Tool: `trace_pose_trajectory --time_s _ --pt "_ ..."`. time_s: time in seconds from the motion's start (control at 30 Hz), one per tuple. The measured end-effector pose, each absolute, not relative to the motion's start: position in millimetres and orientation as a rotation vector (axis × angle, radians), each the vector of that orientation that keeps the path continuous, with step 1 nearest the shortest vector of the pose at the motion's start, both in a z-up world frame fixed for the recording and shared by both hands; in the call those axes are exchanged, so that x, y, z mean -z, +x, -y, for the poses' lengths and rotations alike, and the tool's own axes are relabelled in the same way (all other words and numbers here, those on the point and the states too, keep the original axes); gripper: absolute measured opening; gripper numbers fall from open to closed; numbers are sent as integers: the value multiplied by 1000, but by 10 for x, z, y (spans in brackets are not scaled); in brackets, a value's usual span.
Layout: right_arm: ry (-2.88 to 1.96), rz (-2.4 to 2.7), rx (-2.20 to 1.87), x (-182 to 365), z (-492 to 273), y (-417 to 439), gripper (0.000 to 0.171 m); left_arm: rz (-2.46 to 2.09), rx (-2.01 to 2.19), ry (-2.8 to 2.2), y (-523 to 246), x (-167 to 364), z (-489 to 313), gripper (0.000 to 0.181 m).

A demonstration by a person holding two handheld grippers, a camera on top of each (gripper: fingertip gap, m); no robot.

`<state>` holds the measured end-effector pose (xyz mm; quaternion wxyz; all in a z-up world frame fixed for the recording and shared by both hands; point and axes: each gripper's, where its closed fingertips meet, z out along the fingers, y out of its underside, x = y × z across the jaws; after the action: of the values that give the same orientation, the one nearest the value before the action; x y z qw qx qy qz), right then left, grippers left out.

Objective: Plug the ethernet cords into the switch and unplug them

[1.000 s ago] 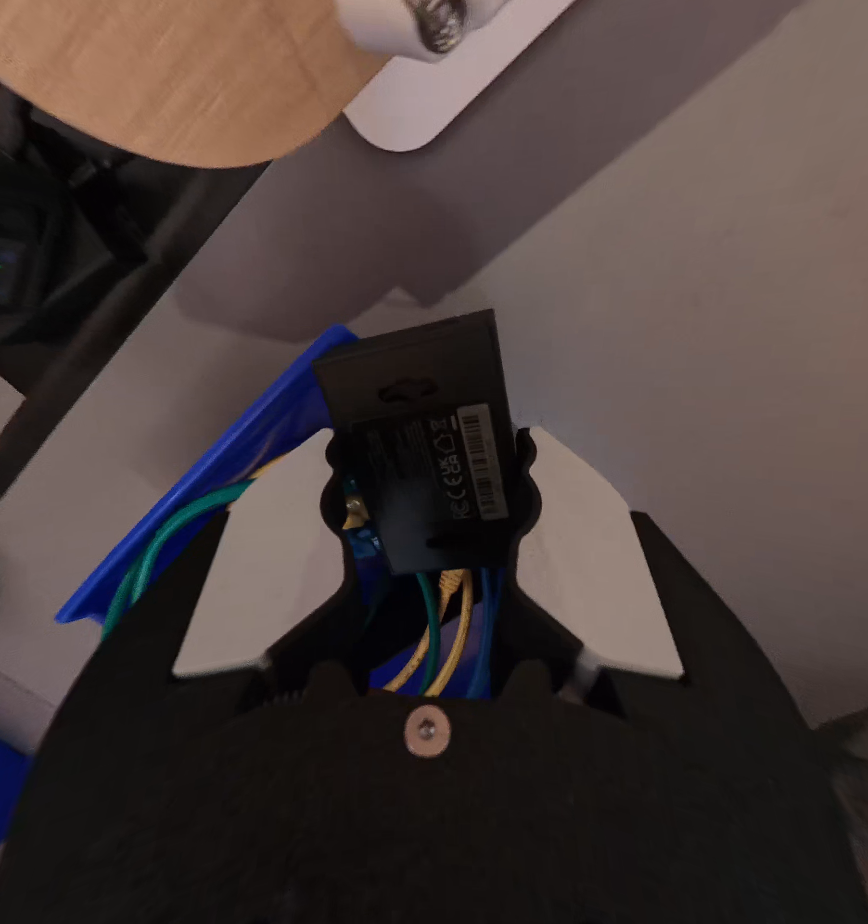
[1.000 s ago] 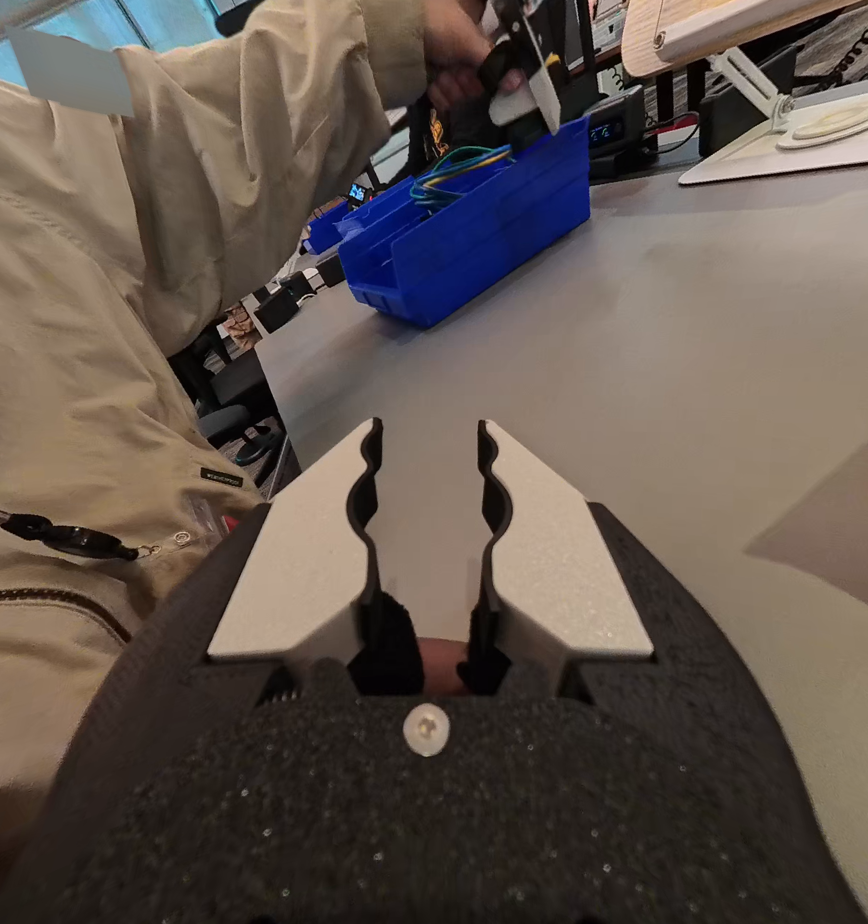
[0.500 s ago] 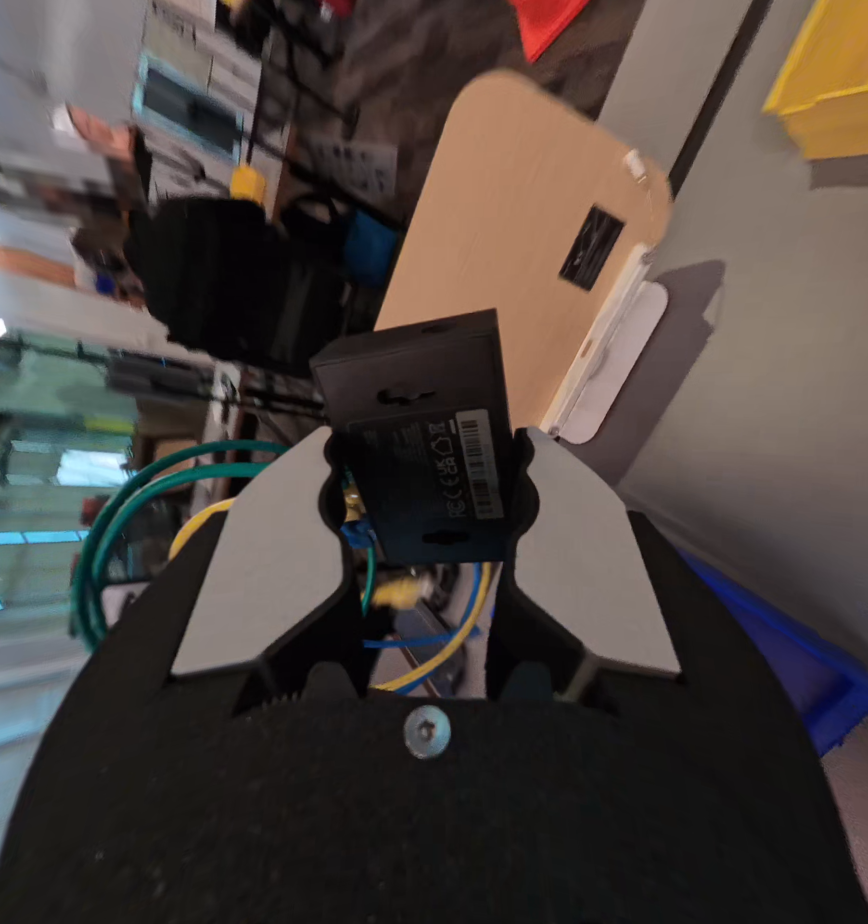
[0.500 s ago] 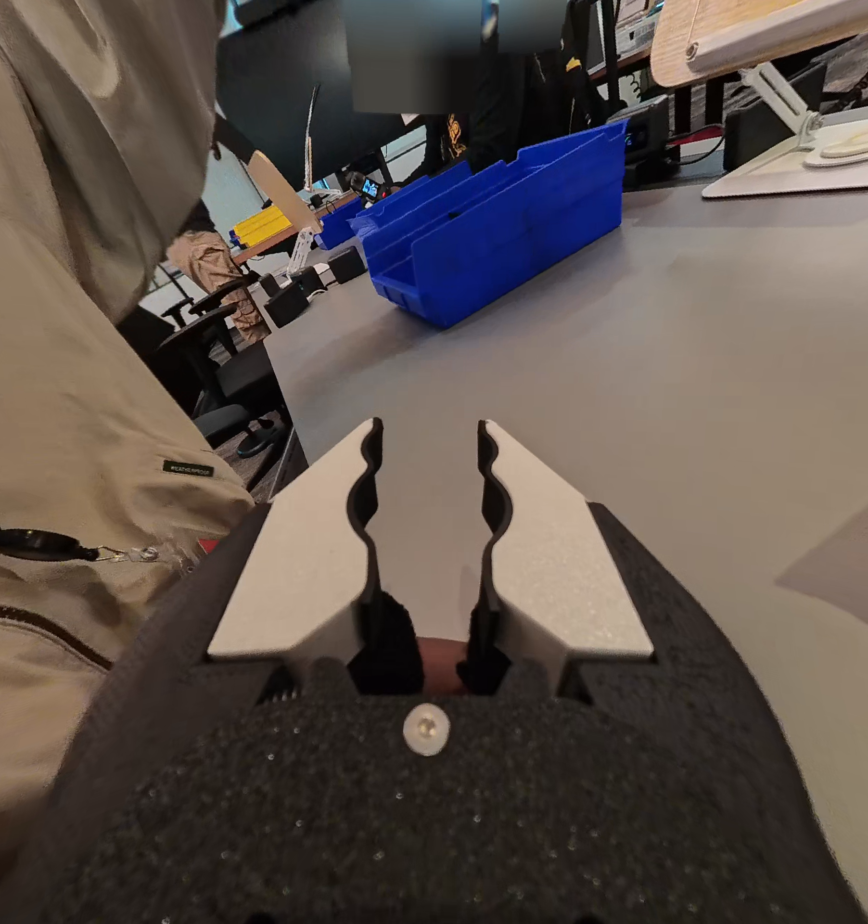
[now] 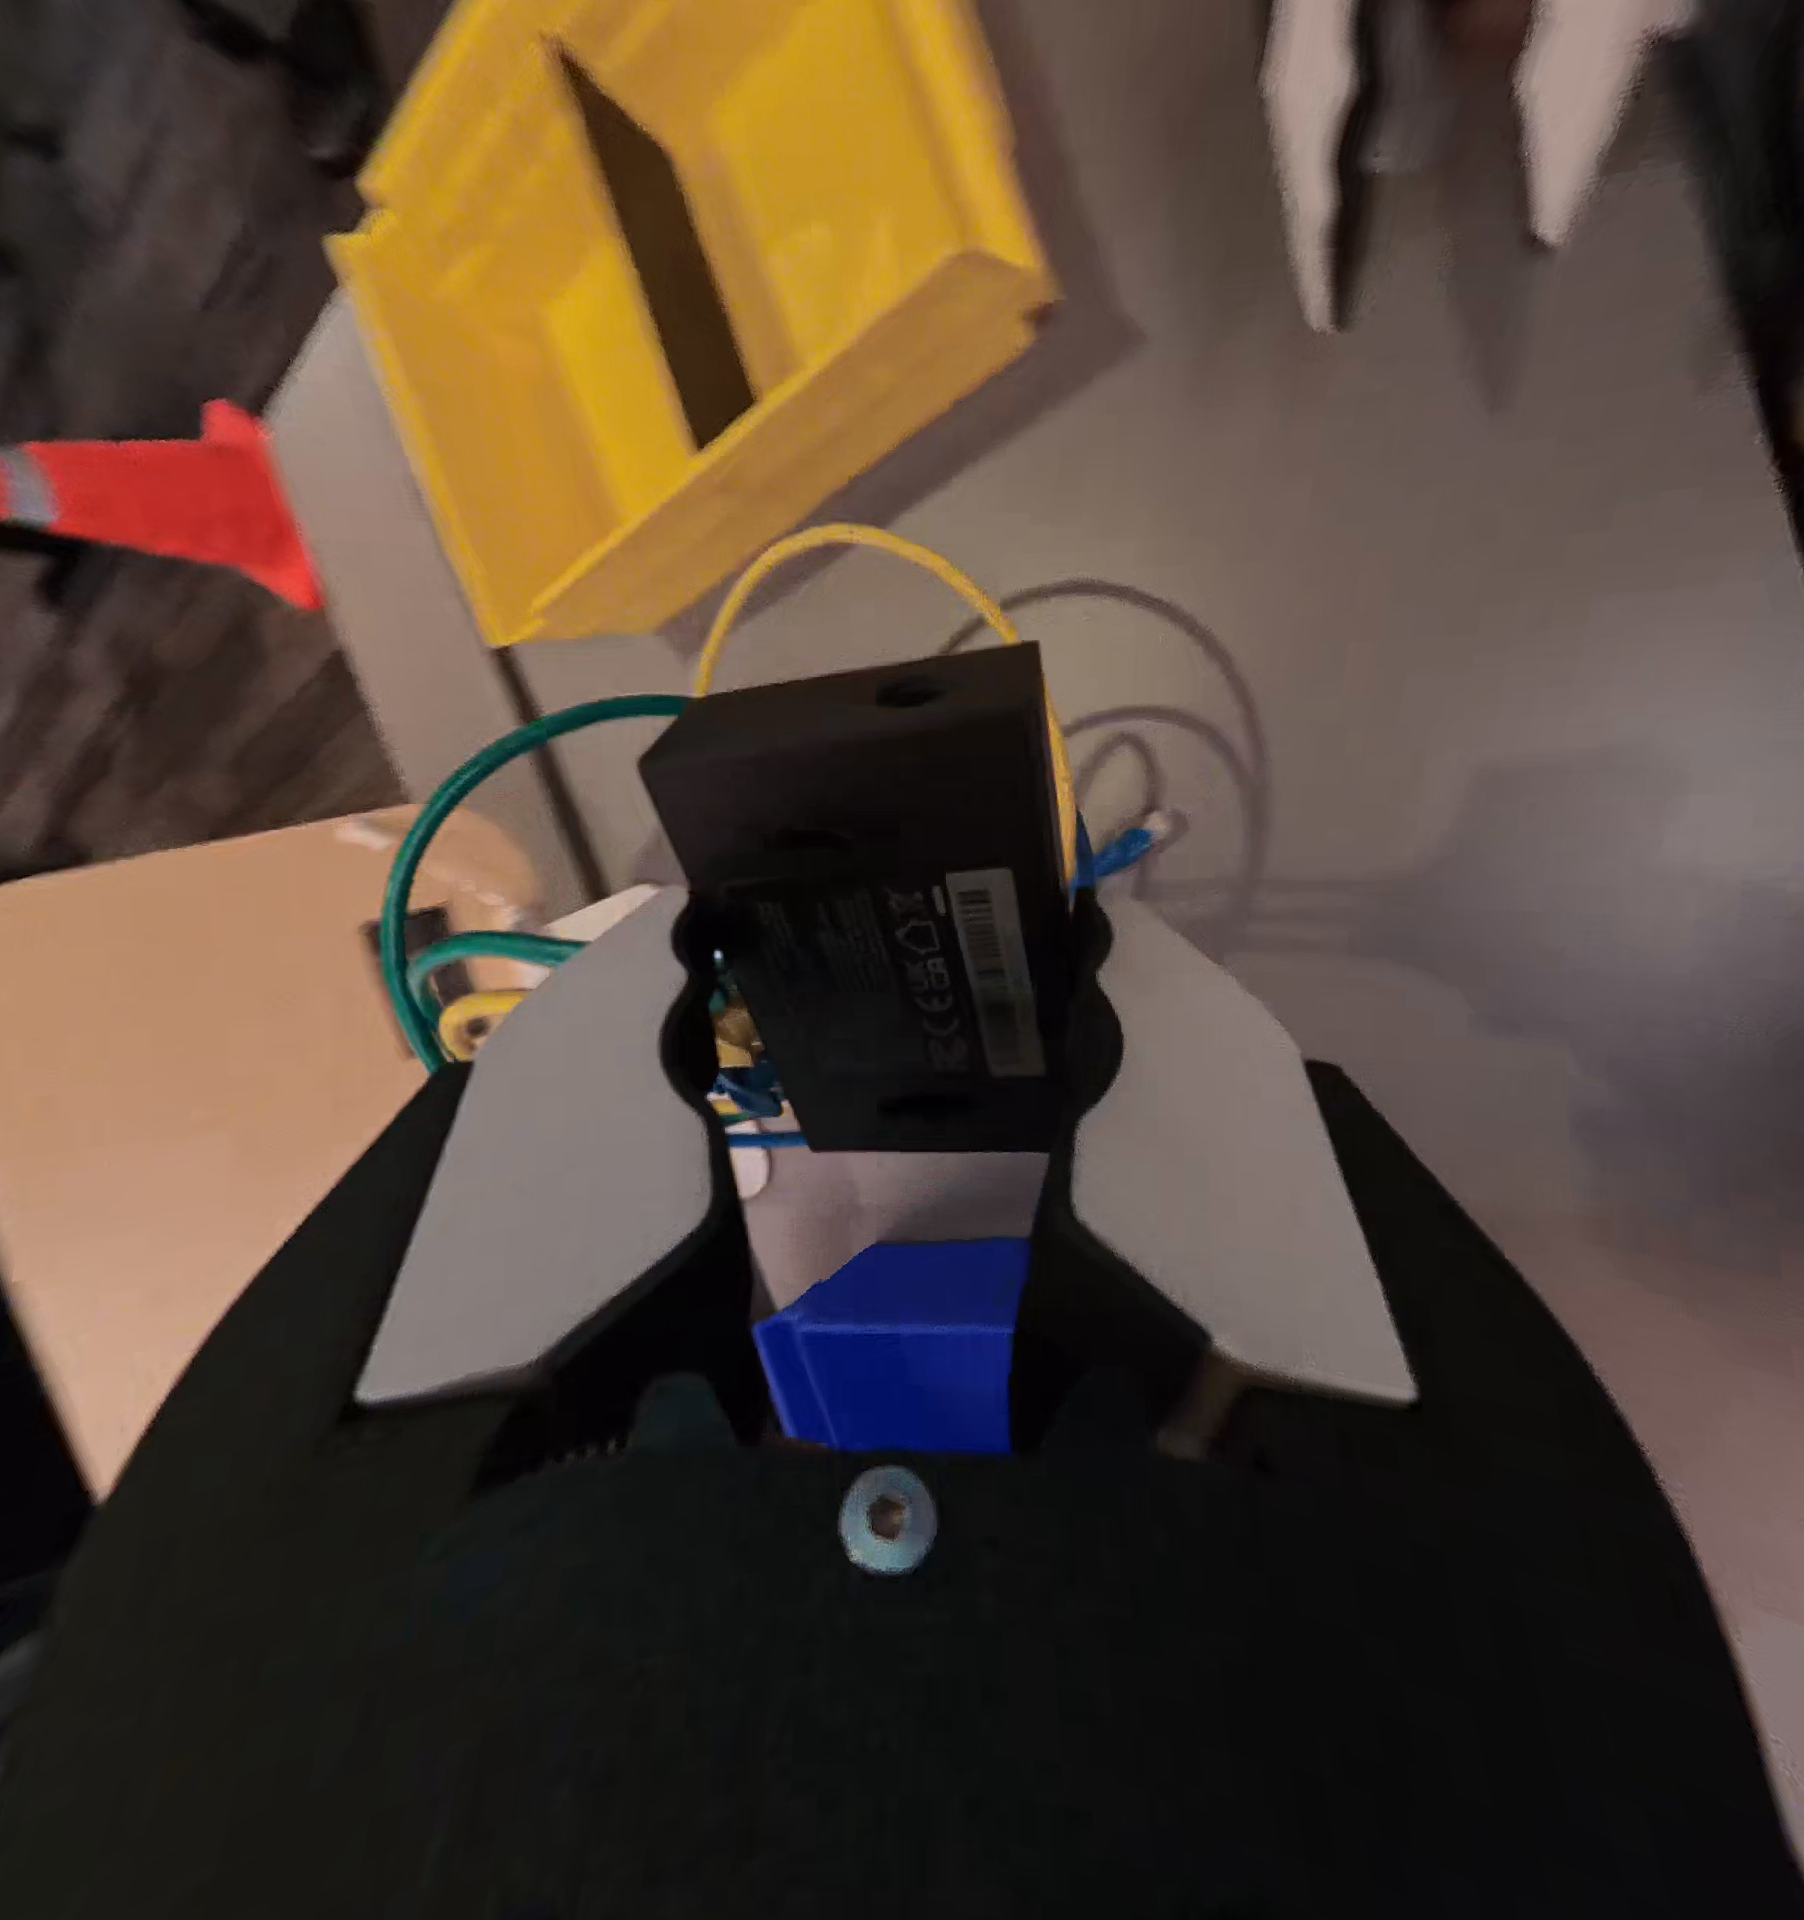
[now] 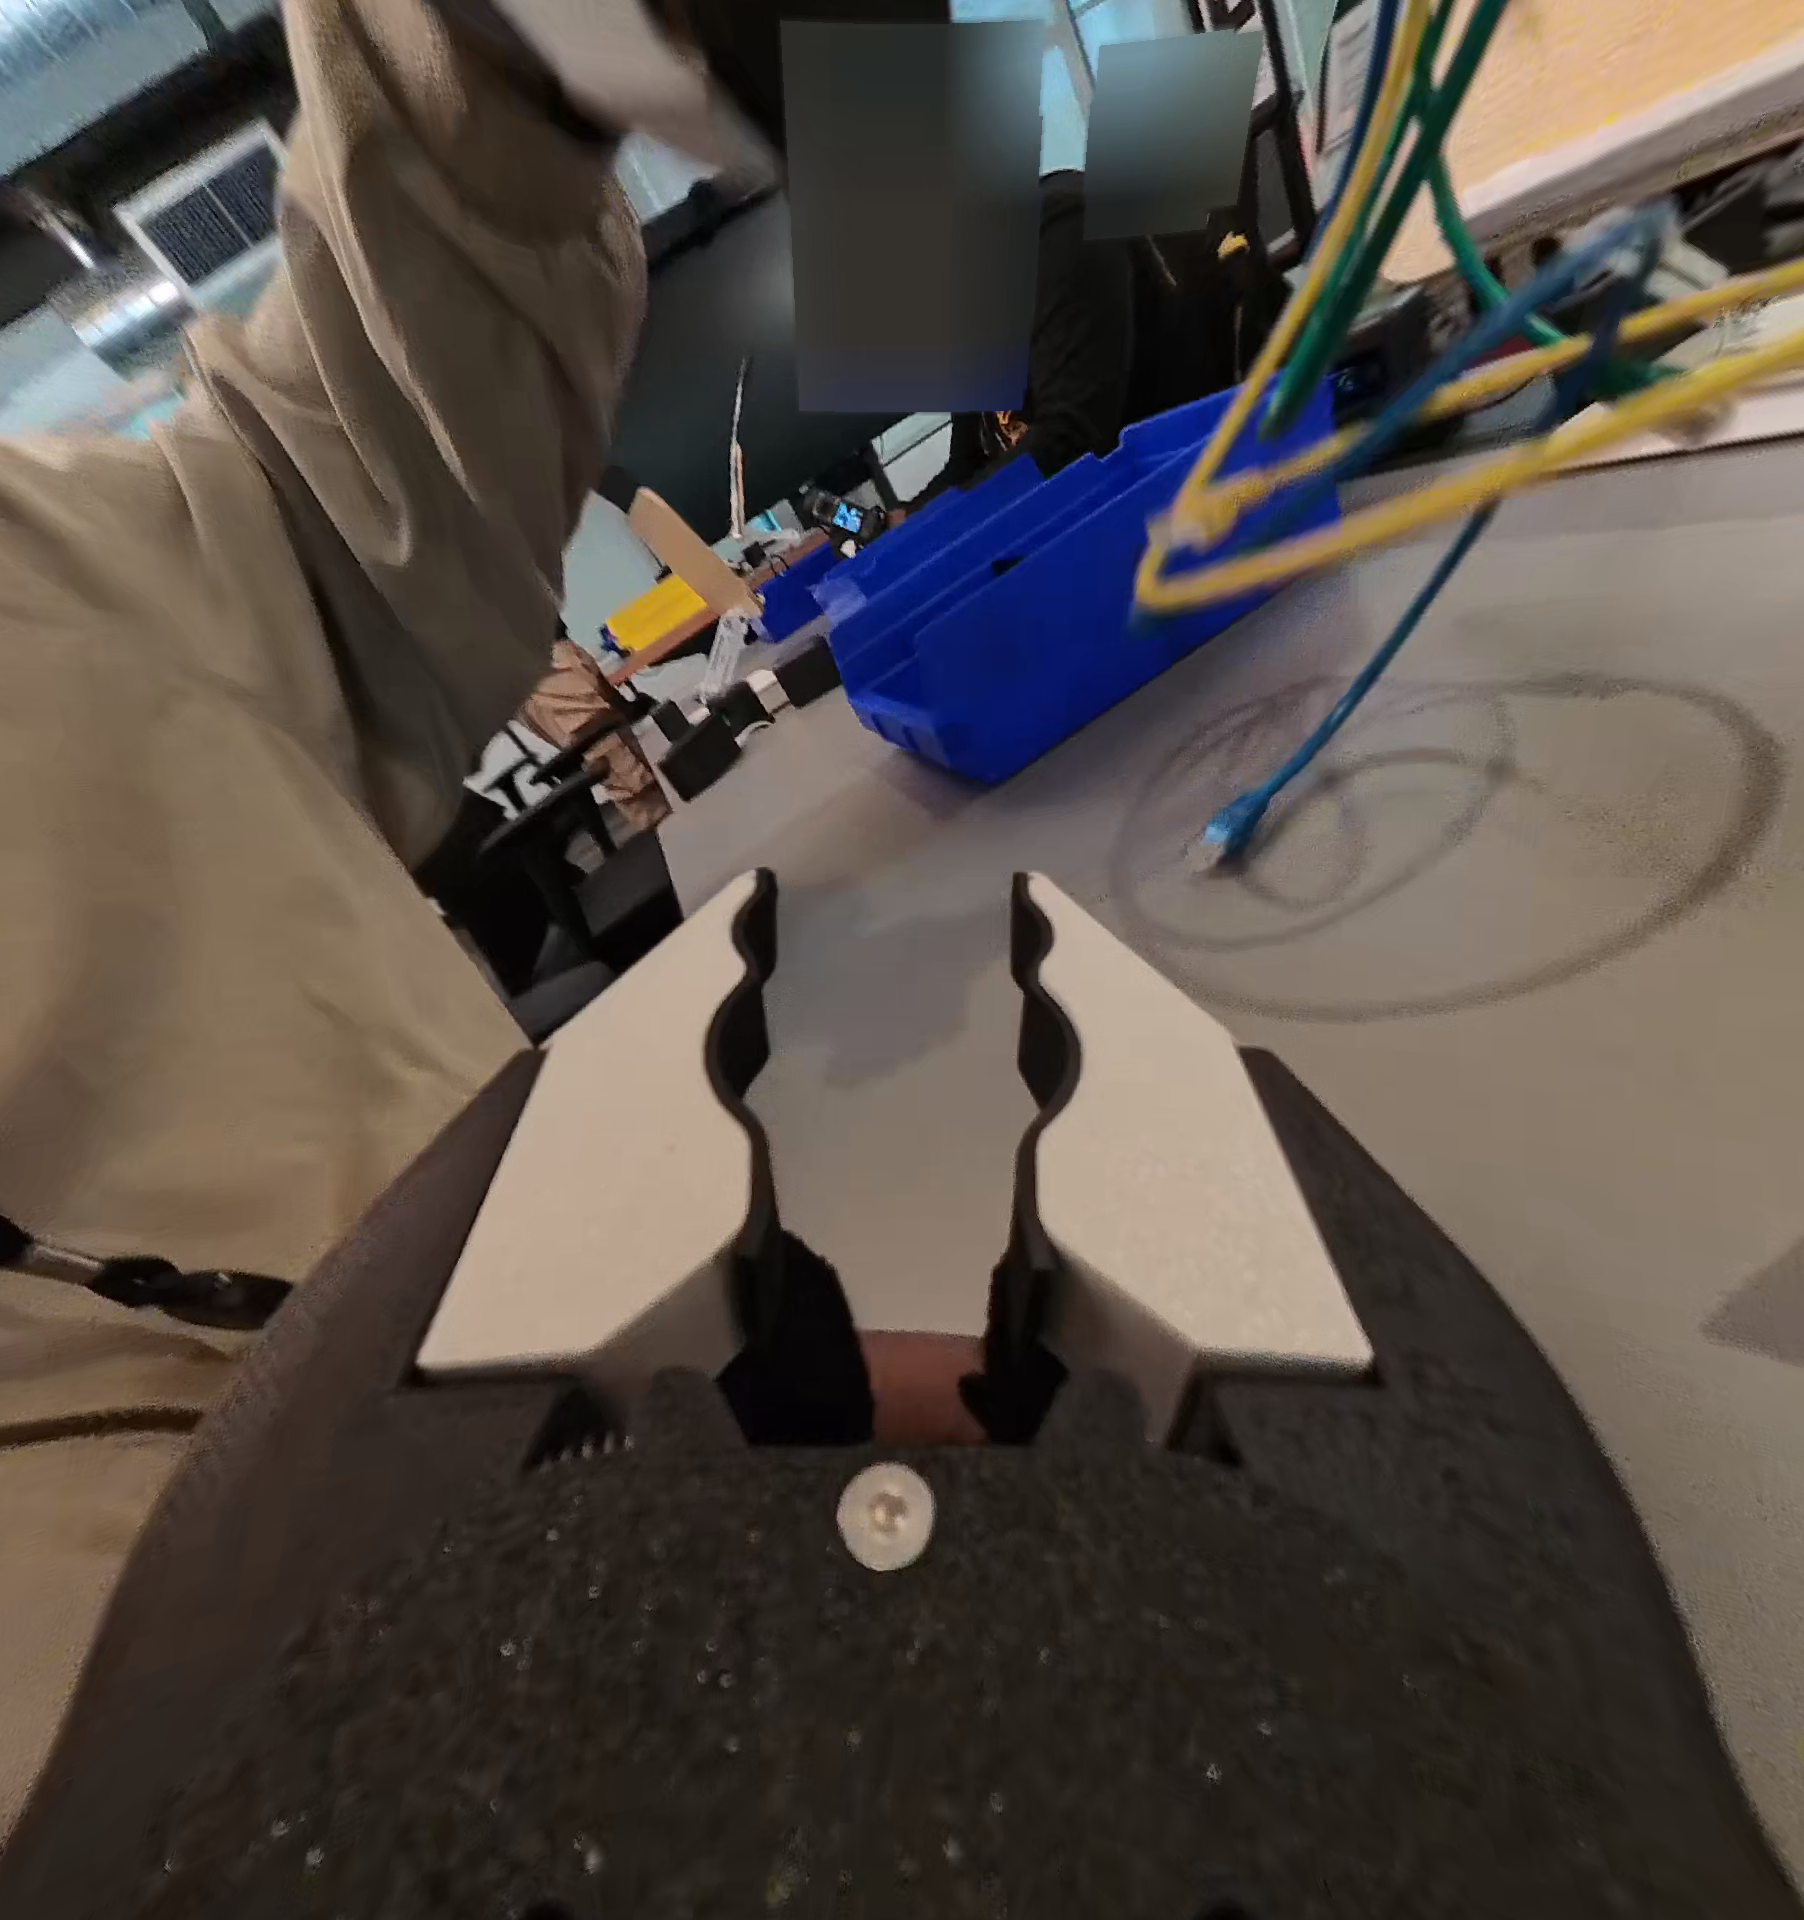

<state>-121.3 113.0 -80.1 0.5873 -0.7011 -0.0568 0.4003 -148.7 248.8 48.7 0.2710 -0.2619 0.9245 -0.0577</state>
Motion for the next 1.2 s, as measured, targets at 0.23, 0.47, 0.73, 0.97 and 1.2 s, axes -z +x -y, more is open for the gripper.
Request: trace_pose_trajectory --time_s 0.23,0.47,0.73,0.97,1.2 --pt "-1625 74 -1095 350 -1704 -1170 55 -2658 -74 -485 -1604 306 -2384 65" --pt "-1710 161 -1089 361 -2277 -1279 53 -2676 -390 -143 -1797 568 -2465 66" --pt "-1656 112 -1325 485 -2608 -1544 26 -2660 -478 104 -2002 757 -2318 66" --pt "-1584 -153 -1232 553 -2852 -1415 5 -2524 -440 -230 -1954 866 -2546 61" --pt "-1635 -313 -977 683 -2953 -1196 5 -1898 206 -1286 -1853 972 -2506 68"
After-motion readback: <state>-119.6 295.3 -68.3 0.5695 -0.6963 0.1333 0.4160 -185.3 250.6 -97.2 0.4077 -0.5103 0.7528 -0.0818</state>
